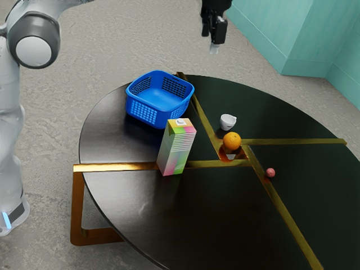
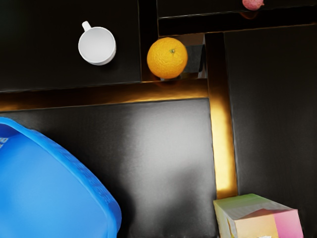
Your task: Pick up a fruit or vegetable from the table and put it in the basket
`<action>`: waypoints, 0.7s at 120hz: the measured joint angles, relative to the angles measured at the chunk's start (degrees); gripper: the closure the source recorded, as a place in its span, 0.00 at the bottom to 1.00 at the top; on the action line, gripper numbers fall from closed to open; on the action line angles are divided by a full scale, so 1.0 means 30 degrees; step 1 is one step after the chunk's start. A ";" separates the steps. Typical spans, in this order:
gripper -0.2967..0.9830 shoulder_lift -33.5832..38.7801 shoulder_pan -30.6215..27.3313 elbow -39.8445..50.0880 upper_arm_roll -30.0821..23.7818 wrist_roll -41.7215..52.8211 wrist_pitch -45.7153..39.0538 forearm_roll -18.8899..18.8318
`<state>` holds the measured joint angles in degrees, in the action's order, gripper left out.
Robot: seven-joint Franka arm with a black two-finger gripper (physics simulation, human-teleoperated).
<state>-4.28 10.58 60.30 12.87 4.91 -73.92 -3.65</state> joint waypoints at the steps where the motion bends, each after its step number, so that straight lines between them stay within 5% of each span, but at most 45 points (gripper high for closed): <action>1: 0.23 -0.0043 0.0100 0.0000 -0.0028 0.0007 0.0019 -0.0001; 47: 0.23 -0.0471 0.1538 0.0255 -0.0310 0.0244 0.1276 -0.0559; 75: 0.23 -0.0569 0.0893 0.0282 -0.0273 0.0513 0.2366 -0.0191; 84: 0.23 -0.1047 -0.0629 0.0712 -0.1542 0.0861 0.1914 0.0254</action>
<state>-7.42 8.69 62.44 8.25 7.49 -68.17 -2.89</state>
